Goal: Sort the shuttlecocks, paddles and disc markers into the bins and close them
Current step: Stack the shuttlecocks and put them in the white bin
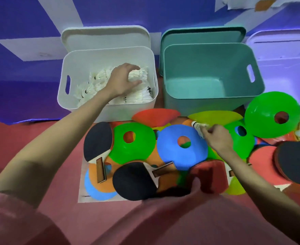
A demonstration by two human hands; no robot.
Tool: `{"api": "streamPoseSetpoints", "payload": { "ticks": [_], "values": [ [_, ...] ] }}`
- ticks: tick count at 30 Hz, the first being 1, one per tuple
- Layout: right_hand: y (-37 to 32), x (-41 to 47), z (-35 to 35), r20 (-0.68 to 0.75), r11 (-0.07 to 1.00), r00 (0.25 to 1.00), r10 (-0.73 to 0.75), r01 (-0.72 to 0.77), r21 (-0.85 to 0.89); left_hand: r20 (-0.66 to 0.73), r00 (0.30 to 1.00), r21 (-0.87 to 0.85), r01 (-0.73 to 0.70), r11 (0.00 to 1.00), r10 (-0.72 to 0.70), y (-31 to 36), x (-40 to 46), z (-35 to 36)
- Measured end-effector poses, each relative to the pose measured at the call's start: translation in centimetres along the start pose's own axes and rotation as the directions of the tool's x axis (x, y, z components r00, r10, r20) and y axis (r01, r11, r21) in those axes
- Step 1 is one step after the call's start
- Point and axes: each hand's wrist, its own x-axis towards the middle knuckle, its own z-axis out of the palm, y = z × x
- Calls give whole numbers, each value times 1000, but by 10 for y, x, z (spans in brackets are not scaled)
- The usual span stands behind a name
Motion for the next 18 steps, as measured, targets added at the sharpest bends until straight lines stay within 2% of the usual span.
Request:
{"api": "streamPoseSetpoints", "payload": {
  "ticks": [2,5,7,9,11,13,14,16,18],
  "values": [
    [-4,4,6,70,997,996,58,-54,-57,80,997,14,11,1000,-12,9,10,4],
    [-14,7,11,67,998,996,63,-61,-31,242,963,64,102,993,-114,14,24,8],
    [-24,0,3,40,998,999,6,-3,-61,310,939,65,135,989,-148,13,29,5],
    [-37,-10,-14,2,980,991,-136,135,-145,332,933,51,128,990,-138,9,31,1],
    [-57,-16,-36,-10,933,939,-344,340,-121,333,935,42,115,992,-122,5,28,-3],
    [-83,-21,-60,-39,827,830,-556,557,80,317,943,42,90,995,-99,2,24,-7],
    [-99,-22,-70,-100,751,769,-632,639,169,300,950,41,70,997,-80,0,23,-10],
    [-131,-14,-85,-221,638,682,-697,731,243,264,964,22,38,999,-42,-3,20,-16],
    [-163,3,-86,-243,637,680,-692,733,239,225,974,-8,14,1000,-12,-8,17,-23]
  ]
}}
